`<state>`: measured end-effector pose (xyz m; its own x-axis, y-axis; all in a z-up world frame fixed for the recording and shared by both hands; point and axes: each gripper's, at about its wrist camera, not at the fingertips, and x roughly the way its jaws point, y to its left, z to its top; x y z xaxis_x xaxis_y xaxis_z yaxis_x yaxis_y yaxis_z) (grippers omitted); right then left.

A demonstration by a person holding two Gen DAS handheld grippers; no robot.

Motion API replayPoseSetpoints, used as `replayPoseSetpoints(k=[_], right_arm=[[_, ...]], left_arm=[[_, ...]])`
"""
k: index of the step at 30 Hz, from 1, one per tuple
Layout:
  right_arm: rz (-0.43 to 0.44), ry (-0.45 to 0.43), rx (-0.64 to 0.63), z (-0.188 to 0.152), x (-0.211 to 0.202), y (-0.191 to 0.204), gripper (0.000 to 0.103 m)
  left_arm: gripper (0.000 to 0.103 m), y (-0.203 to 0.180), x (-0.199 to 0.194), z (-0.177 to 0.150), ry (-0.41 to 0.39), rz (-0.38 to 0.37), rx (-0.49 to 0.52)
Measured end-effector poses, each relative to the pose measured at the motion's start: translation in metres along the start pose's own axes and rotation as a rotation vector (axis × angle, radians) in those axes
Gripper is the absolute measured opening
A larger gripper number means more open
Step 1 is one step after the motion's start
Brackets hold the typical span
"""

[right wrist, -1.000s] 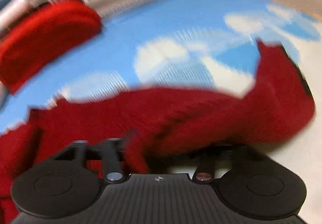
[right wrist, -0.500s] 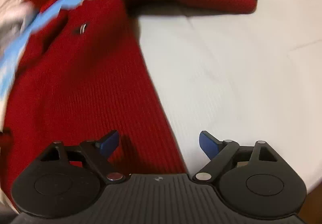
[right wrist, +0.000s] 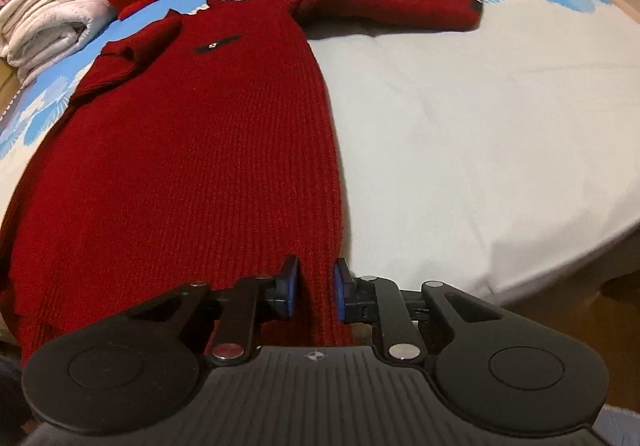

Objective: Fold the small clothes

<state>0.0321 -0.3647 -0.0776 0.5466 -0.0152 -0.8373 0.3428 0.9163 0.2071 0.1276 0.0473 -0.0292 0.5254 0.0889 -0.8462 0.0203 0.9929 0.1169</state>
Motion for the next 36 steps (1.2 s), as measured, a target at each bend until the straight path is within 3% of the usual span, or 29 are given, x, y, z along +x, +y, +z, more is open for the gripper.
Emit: replayPoseSetpoints(k=[5,7,9,10,11,14,18,19,20,21,22,23,24,25,27,33,35,36], right_arm=[[-0.025,0.032,0.088,0.014,0.012,-0.011,0.021],[-0.074,0.018,0.122,0.021,0.016,-0.015,0.049],[-0.113,-0.058,0.111,0.025,0.010,-0.011,0.053],[-0.110,-0.104,0.092,0.030,0.008,-0.007,0.055],[-0.099,-0.127,0.080,0.035,0.008,-0.004,0.057],[-0.053,-0.119,0.082,0.058,0.026,0.007,0.062],[-0.058,-0.029,0.097,0.085,0.062,0.023,0.062],[-0.066,-0.025,0.087,0.090,0.068,0.027,0.062],[-0.078,-0.026,0.070,0.094,0.072,0.031,0.062],[-0.096,-0.027,0.050,0.094,0.075,0.036,0.062],[-0.115,-0.032,0.030,0.092,0.078,0.037,0.061],[-0.130,-0.031,0.008,0.088,0.082,0.037,0.060],[-0.131,-0.028,-0.012,0.086,0.082,0.037,0.050],[-0.111,-0.041,-0.029,0.083,0.080,0.036,0.031],[-0.126,-0.063,-0.071,0.075,0.071,0.035,0.013],[-0.108,-0.064,-0.052,0.063,0.053,0.016,0.011],[-0.119,-0.077,-0.048,0.059,0.047,0.013,0.013],[-0.124,-0.088,-0.037,0.058,0.045,0.012,0.023]], left_arm=[[0.010,0.002,-0.014,-0.016,0.002,-0.025,0.013],[0.017,0.002,-0.017,-0.021,-0.020,-0.024,0.024],[0.058,0.002,-0.016,-0.017,-0.035,0.007,0.018],[0.089,0.002,-0.014,-0.014,-0.038,0.020,0.006],[0.095,0.002,-0.013,-0.011,-0.058,0.031,-0.021],[0.095,0.000,-0.007,0.004,-0.084,0.033,-0.041],[0.094,0.000,0.025,0.020,0.005,0.052,-0.056],[0.084,0.003,0.027,0.020,0.008,0.031,-0.100],[0.058,0.008,0.026,0.021,0.016,-0.022,-0.139],[0.044,0.010,0.024,0.022,0.018,-0.080,-0.145],[0.023,0.009,0.019,0.022,0.008,-0.075,-0.124],[0.016,0.006,0.015,0.020,-0.007,-0.039,-0.095],[0.015,0.003,0.014,0.016,-0.018,-0.027,-0.071],[0.013,0.002,0.012,0.012,-0.027,-0.017,-0.059],[0.012,-0.002,0.006,0.005,-0.039,0.002,-0.028],[0.012,-0.006,-0.013,-0.024,-0.049,0.007,0.037],[0.014,-0.005,-0.022,-0.035,-0.048,0.000,0.040],[0.018,-0.005,-0.025,-0.036,-0.049,0.006,0.048]])
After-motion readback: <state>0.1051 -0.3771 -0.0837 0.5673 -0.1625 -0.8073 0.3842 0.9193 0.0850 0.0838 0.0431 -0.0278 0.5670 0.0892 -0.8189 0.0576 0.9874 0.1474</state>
